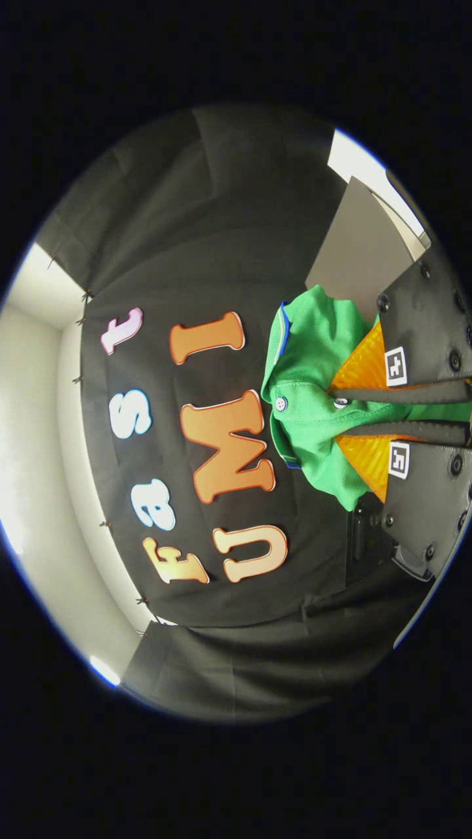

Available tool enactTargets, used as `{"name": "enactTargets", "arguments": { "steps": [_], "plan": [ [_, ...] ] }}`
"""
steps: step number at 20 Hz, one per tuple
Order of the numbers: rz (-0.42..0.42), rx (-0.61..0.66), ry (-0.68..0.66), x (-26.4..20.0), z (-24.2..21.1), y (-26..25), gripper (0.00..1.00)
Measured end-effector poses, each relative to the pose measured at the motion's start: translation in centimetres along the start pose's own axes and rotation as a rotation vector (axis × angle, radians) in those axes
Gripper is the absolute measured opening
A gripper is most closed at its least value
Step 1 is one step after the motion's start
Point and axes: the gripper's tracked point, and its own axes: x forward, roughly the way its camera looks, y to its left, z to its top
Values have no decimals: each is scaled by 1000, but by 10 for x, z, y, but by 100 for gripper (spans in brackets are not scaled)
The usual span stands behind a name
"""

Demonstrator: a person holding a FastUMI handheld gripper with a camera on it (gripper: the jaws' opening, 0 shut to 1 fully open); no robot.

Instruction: Put the clothes into the washing machine and then close the washing machine lid.

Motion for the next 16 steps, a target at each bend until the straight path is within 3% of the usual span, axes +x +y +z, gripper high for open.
{"name": "enactTargets", "arguments": {
  "steps": [8,13,16],
  "plan": [
    [118,13,-60,5,6,154,17],
    [232,54,1,41,-28,240,18],
    [236,57,8,66,-63,264,17]
  ]
}}
